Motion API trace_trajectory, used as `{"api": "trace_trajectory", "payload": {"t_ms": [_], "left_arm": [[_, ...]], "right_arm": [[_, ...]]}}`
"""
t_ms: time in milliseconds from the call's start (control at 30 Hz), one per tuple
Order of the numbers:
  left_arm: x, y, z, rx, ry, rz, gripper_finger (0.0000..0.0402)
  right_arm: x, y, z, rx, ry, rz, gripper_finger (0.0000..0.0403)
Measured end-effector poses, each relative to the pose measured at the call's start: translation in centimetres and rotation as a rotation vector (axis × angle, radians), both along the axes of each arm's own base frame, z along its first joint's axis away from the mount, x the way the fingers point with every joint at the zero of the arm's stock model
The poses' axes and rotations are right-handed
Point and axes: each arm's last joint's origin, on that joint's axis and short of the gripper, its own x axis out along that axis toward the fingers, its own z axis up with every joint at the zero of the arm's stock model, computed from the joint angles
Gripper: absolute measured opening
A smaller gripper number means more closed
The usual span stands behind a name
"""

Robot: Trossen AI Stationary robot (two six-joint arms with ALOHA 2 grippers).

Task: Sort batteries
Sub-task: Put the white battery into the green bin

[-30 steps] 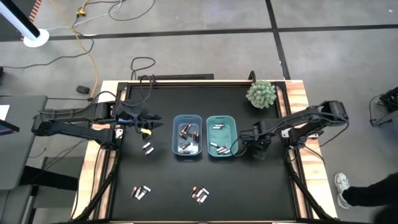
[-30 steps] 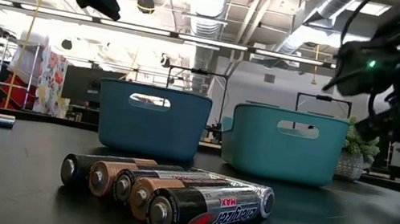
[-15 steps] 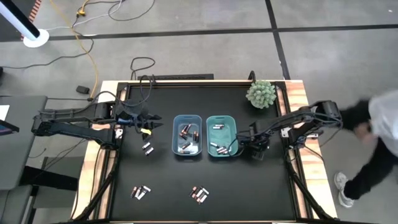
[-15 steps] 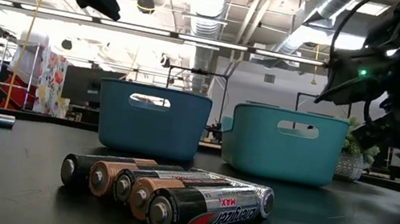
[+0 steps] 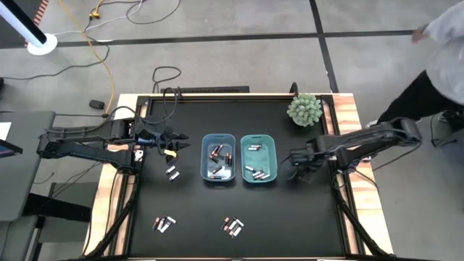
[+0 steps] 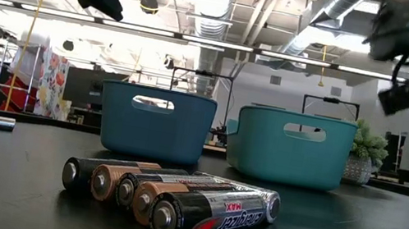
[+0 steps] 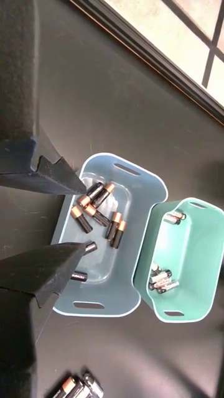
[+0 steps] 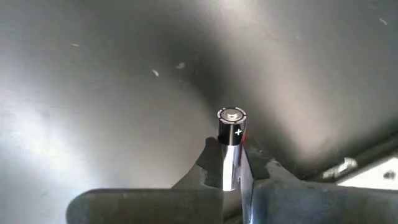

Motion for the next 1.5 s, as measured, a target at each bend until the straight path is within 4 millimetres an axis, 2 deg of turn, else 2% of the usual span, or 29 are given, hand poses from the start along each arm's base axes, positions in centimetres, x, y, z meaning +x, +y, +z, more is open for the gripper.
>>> {"api": "trace_trajectory", "payload": {"t_ms": [200,333,433,533,633,833,1033,1233,1500], "left_arm": [[0.0,0.0,0.0,0.0,0.0,0.0,0.013],[0.0,0.0,0.0,0.0,0.0,0.0,0.013],[0.0,0.0,0.0,0.0,0.0,0.0,0.013],[0.0,0.0,0.0,0.0,0.0,0.0,0.013],[0.0,0.0,0.0,0.0,0.0,0.0,0.013],[0.0,0.0,0.0,0.0,0.0,0.0,0.013],[0.0,0.0,0.0,0.0,0.0,0.0,0.013],[0.0,0.0,0.0,0.0,0.0,0.0,0.013],[0.0,0.0,0.0,0.0,0.0,0.0,0.013]], "right_arm": [[-1.1,0.6,4.8,0.032,-0.313,-0.087,0.0016],[-0.7,0.4,8.0,-0.02,-0.546,-0.135,0.0016],[0.6,0.2,9.9,-0.061,-0.716,-0.141,0.0016],[3.0,-0.1,11.5,-0.089,-0.883,-0.115,0.0016],[5.7,-0.5,12.2,-0.132,-0.945,-0.077,0.0016],[11.3,-1.3,11.6,-0.19,-0.8,-0.025,0.0016],[15.7,-2.0,9.7,-0.193,-0.549,0.019,0.0017],[18.3,-2.3,6.4,-0.158,-0.285,0.056,0.0018],[20.1,-2.6,2.3,-0.076,-0.177,0.084,0.0024]]}}
